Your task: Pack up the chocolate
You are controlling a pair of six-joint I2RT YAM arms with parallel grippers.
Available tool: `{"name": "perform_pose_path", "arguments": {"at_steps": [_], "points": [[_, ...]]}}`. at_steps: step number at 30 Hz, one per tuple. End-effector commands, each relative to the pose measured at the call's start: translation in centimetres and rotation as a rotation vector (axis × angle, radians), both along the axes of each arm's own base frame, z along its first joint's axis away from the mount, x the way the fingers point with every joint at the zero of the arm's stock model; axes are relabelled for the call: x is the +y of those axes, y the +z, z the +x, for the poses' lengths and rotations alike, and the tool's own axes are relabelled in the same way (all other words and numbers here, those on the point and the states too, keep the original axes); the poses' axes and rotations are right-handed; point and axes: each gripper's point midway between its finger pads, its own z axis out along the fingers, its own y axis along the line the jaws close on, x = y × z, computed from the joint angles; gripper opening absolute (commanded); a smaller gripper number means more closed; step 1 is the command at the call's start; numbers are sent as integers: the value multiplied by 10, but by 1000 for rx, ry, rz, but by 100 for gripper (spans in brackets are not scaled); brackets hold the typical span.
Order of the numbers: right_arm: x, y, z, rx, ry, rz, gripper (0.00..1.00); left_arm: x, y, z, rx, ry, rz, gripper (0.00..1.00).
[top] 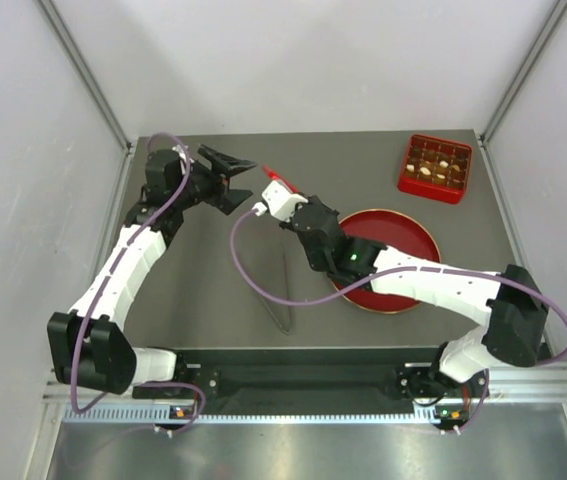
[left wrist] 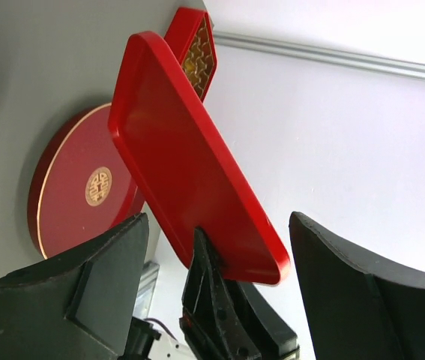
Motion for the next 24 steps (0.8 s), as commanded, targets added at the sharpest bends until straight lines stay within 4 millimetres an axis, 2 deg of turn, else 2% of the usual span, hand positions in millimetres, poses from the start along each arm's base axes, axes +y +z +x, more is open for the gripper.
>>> {"name": "perform_pose_path", "arguments": {"at_steps": [1,7,9,14,18,19,22,23,24], "points": [[15,21,-8,-60,30,54,0,-7,16,2,-34,-32,-52,80],[30,23,-13,-87,54,11,0,-10,15,2,-38,-49,-70,80],[37,18,-16,-91,70,-25,0,-13,13,2,-34,-64,-91,80],[43,9,-15,-111,53,-65,0,-16,14,-2,-53,-95,-104,70],[44,6,-13,-118,38,-67,1,-17,9,-5,-59,-113,-117,53],[45,5,-12,-122,36,-74,2,-18,8,-5,-60,-117,-118,42],[45,-1,-11,-134,28,-96,8,-18,-3,-6,-42,-126,-105,30],[45,-2,-10,-142,25,-106,11,-18,-6,-6,-36,-131,-99,20],[44,-2,-9,-154,12,-105,12,-18,-14,-5,-19,-134,-99,16]]}}
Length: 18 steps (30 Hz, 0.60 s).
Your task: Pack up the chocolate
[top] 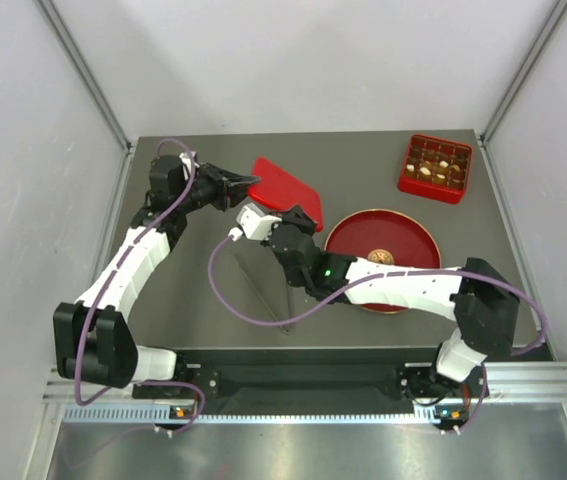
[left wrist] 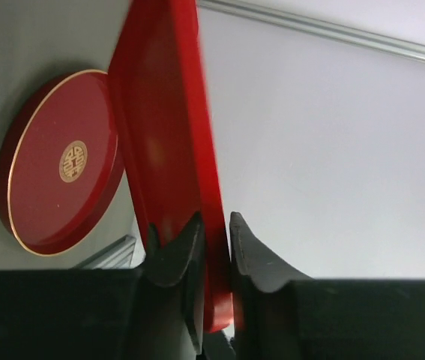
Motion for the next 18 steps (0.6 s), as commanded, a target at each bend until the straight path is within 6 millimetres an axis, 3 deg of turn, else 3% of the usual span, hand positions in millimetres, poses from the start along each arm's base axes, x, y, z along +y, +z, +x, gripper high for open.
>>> {"name": "perform_pose_path", "arguments": {"at_steps": [1,2,5,11,18], "points": [[7,13,2,-73,-23,33,13,-8,1,-3,-85,-78,-5,11],[7,12,3,-74,-24,28,15,-10,0,-3,-91,-93,-9,0],[11,7,4,-66,-18,20,25,-15,-3,5,-125,-132,-22,0],[13,4,-4,5,30,107,52,-19,14,18,-250,-148,-48,0],[-8,4,-14,58,28,162,77,-24,36,16,-359,-182,-156,0]]}}
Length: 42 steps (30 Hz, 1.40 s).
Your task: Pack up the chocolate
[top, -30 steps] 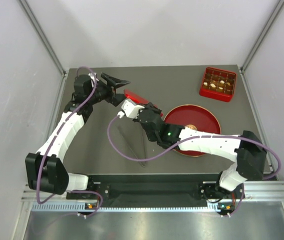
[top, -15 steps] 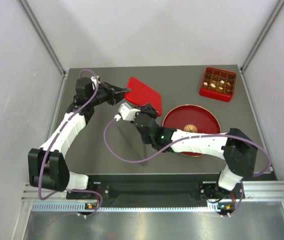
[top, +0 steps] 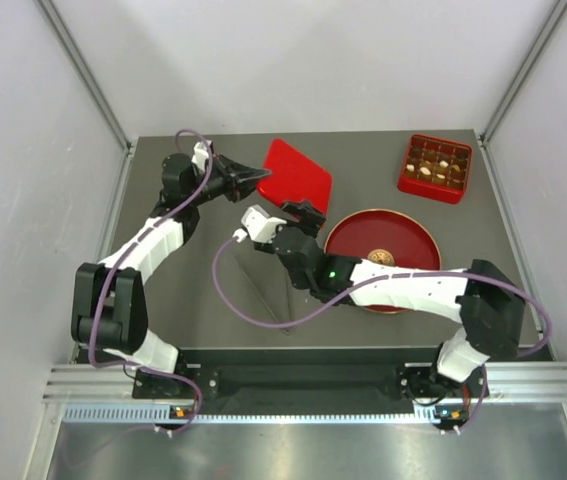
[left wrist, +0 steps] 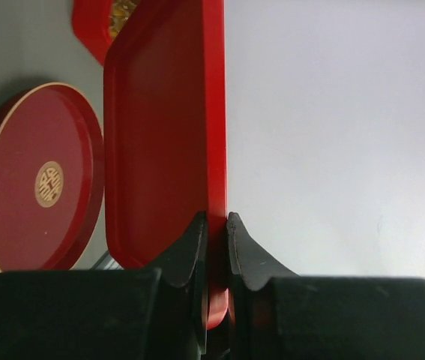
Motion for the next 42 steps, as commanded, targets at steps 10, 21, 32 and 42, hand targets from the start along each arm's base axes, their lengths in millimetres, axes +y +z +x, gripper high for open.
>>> {"name": "perform_pose_path", "arguments": {"at_steps": [10,21,32,42], "points": [[-22,9,-37,168,91,306,86,-3,64,-12,-272,-72,-175,0],[-84,39,-33,379,90,868,84,-2,33,17,-279,-20,79,0],[-223,9,111,436,-476,984,50,11,39,5,-349,50,298,0],[-303,-37,197,448,-719,861,42,-2,58,-9,-426,-34,180,0]]}}
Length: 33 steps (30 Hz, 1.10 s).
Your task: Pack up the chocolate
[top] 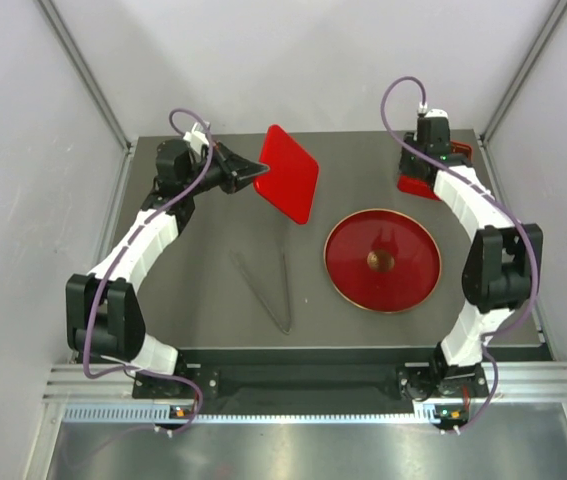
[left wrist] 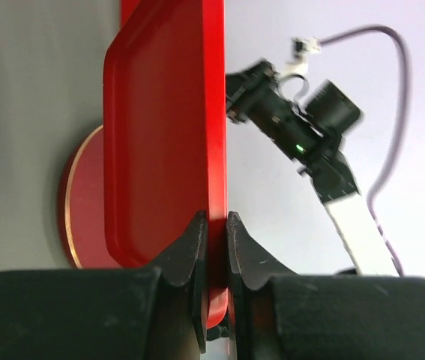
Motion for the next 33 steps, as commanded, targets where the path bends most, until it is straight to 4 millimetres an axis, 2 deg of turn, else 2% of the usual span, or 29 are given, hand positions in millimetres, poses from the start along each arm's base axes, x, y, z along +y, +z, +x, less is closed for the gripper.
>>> {"name": "perform_pose_path", "arguments": {"at_steps": [1,2,5,7,11,18,19,20,22,23,26,33], "points": [[-30,19,22,-31,-40,-38,40,-8,43,-11,-157,-65,-70,0],[-33,23,28,-39,-36,-35,38,-8,44,-11,-163,-66,-71,0],[-42,7,39,-13,-36,-42,36,-9,44,-8,-169,-70,-63,0],[-45,5,44,-16,-32,-40,34,-10,40,-7,-162,-72,-58,0],[-37,-4,56,-26,2,-19,31,-11,37,-6,-158,-75,-54,0],[-37,-29,81,-62,-11,-13,25,-11,26,-2,-138,-74,-42,0],[-36,-27,86,-73,-12,-7,25,-12,25,-2,-136,-72,-40,0],[-35,-37,88,-57,-13,1,25,-12,25,-1,-136,-72,-40,0],[-32,-42,93,-59,-5,9,23,-12,21,0,-125,-75,-41,0],[-28,-50,95,-47,11,5,22,-12,21,0,-123,-82,-44,0],[-27,-59,99,-36,14,-6,22,-14,19,2,-117,-95,-45,0],[-17,-71,101,-20,33,0,21,-15,15,5,-113,-96,-42,0]]}}
